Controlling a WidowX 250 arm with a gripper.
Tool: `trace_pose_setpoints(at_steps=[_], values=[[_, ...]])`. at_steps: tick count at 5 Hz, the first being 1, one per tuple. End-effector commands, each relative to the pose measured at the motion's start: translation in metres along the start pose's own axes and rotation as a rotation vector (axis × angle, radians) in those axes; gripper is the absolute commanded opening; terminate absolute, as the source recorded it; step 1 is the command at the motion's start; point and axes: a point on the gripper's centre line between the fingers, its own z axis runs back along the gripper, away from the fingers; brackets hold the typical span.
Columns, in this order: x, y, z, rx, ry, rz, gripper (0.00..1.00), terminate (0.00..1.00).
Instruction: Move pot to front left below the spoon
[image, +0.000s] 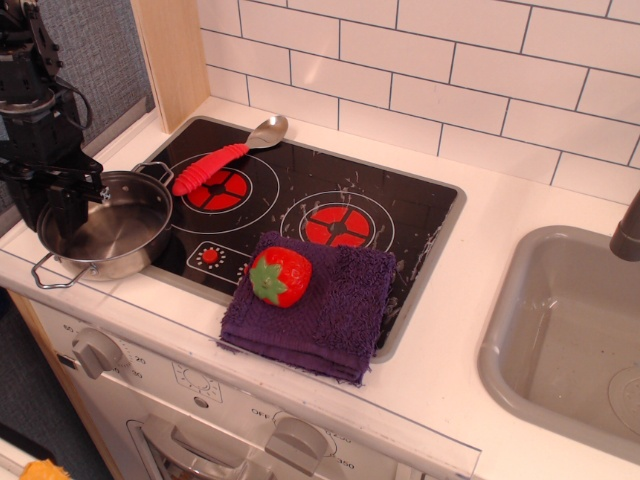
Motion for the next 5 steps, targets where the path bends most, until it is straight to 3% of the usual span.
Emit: trace_pose_setpoints(at_steps=[1,3,5], values=[[-0.001,-0.012,0.041,0.052,-0.113,-0.090,1.00,0.00],[-0.001,-0.028,0.047,0.068,-0.120,-0.163,1.00,0.00],[-0.004,-0.035,0.061,0.041,-0.164,-0.199,1.00,0.00]])
